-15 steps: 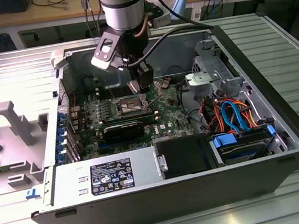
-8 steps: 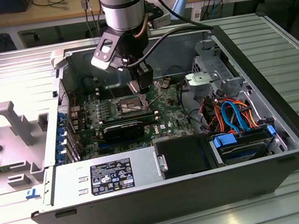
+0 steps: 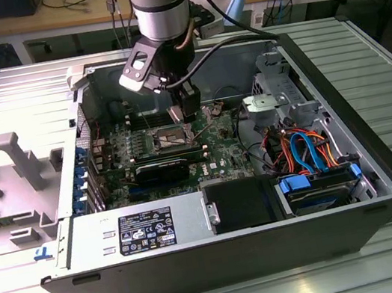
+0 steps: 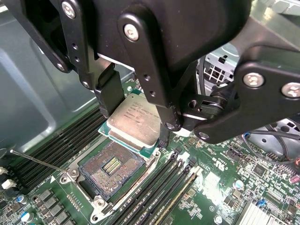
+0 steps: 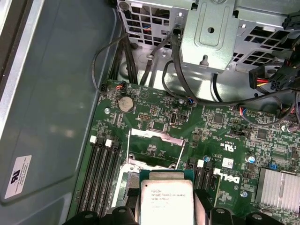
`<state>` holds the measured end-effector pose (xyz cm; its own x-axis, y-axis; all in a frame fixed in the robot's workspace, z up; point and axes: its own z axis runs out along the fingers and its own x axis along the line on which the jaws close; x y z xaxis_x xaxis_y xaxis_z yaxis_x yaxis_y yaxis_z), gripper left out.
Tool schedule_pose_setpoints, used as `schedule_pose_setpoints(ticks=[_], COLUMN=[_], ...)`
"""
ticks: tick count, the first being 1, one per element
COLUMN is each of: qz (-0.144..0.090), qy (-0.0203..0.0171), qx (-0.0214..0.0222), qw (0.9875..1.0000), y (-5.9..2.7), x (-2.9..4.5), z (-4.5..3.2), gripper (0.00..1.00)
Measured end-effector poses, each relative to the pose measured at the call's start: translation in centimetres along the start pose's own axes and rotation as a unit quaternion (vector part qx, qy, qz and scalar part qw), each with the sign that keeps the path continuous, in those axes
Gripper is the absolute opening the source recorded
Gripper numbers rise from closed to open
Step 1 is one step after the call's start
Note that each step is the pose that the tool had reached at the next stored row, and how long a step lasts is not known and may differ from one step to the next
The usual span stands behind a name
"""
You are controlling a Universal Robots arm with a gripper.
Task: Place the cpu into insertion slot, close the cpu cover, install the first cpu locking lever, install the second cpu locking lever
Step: 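Place the cpu into insertion slot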
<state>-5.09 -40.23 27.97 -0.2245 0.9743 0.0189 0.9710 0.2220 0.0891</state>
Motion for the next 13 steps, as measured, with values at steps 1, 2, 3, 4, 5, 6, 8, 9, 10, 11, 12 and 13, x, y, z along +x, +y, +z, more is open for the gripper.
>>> schedule_pose_setpoints(ticks=[1,2,3,4,5,6,8,9,10,11,12,13], qz=[0.001,0.001,0.002,0.002,0.003,0.003,0.005,0.005,0.006,0.007,0.007,0.008], qy=[0.0000,-0.0001,-0.0001,-0.0002,-0.0003,-0.0003,-0.0004,-0.0005,-0.0005,-0.0006,-0.0006,-0.0007], qx=[0.0000,0.0000,0.0000,0.0000,-0.0001,-0.0001,-0.0001,-0.0001,-0.0001,-0.0001,-0.0001,-0.0002], qw=[1.0000,1.0000,1.0000,1.0000,1.0000,1.0000,1.0000,1.0000,1.0000,1.0000,1.0000,1.0000], y=[0.00,0.00,0.00,0.00,-0.01,-0.01,-0.01,-0.01,-0.01,-0.01,-0.01,-0.01], x=[0.00,0.00,0.00,0.00,0.00,0.00,0.00,0.00,0.00,0.00,0.00,0.00], z=[0.01,0.02,0.03,0.04,0.05,0.06,0.08,0.10,0.10,0.11,0.13,0.14], gripper=[0.55,0.55,0.55,0.55,0.55,0.55,0.55,0.55,0.55,0.55,0.55,0.55])
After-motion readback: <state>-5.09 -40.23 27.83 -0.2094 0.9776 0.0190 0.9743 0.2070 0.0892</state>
